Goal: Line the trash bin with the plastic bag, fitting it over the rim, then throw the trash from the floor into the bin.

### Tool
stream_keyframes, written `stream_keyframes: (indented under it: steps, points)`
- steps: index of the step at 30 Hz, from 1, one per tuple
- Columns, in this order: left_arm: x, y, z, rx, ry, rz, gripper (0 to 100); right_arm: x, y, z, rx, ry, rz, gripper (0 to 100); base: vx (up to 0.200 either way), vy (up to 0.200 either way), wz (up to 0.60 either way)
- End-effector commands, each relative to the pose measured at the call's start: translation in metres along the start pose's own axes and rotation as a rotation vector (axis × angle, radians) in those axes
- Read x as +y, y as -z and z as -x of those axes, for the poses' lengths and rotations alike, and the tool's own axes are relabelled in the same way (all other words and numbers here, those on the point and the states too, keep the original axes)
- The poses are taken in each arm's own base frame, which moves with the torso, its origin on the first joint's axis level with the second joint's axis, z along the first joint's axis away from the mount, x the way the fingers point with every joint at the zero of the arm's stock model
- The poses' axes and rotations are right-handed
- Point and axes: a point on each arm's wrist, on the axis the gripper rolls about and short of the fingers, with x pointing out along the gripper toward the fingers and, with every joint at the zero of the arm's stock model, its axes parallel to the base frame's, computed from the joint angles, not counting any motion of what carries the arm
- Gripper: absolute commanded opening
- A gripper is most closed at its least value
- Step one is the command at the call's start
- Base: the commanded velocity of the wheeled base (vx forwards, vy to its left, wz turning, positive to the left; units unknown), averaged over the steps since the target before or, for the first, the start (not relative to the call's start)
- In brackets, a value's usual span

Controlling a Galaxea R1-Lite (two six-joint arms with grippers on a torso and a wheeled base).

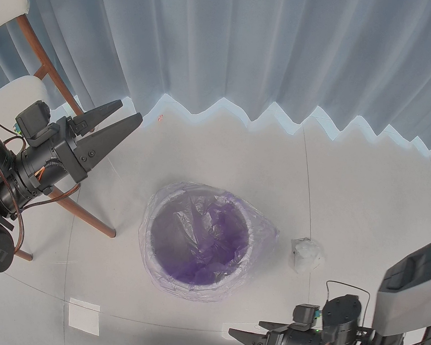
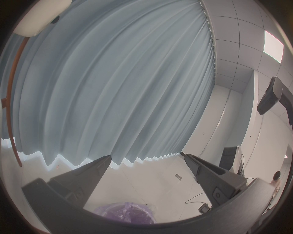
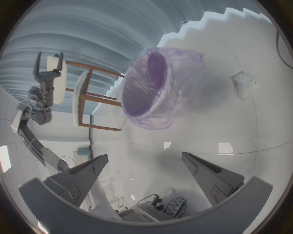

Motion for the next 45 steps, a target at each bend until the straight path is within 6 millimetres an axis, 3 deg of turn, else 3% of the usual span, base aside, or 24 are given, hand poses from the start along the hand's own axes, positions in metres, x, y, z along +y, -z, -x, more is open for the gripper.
stream_keyframes:
  steps: [1,11,16,20,28,33,35,36,38,45]
  points:
    - [-0.001,-0.003,-0.001,-0.016,-0.009,-0.002,100,0.017,-0.024,0.057,-0.15,-0.072,-0.039,100,0.0,0.0,0.0]
    - [-0.002,-0.006,-0.002,-0.024,-0.005,0.002,100,0.027,-0.05,0.091,-0.412,-0.071,0.009,100,0.0,0.0,0.0]
    - [-0.001,-0.006,-0.002,-0.024,-0.003,0.002,100,0.015,-0.051,0.085,-0.409,-0.001,-0.011,100,0.0,0.0,0.0]
    - [0.005,-0.019,-0.007,-0.067,0.001,0.001,100,0.004,-0.051,0.075,-0.397,0.052,-0.008,100,0.0,0.0,0.0]
    - [0.012,-0.032,-0.01,-0.104,-0.008,0.001,100,-0.021,-0.083,0.062,-0.506,0.142,-0.003,100,0.0,0.0,0.0]
    - [0.021,-0.039,-0.011,-0.127,-0.028,-0.024,100,-0.076,-0.12,0.017,-0.568,0.279,0.031,100,0.0,0.0,0.0]
    - [0.024,-0.043,-0.008,-0.133,-0.04,-0.038,100,-0.085,-0.126,0.012,-0.586,0.294,0.042,100,0.0,0.0,0.0]
    - [0.032,-0.049,-0.005,-0.146,-0.063,-0.066,100,-0.106,-0.141,0.004,-0.625,0.338,0.057,100,0.0,0.0,0.0]
    - [0.035,-0.053,-0.007,-0.152,-0.051,-0.065,100,-0.125,-0.153,-0.002,-0.644,0.372,0.061,100,0.0,-0.1,0.0]
    - [0.038,-0.051,-0.008,-0.132,-0.021,-0.017,100,-0.142,-0.157,-0.016,-0.588,0.412,0.032,100,0.0,-0.2,0.0]
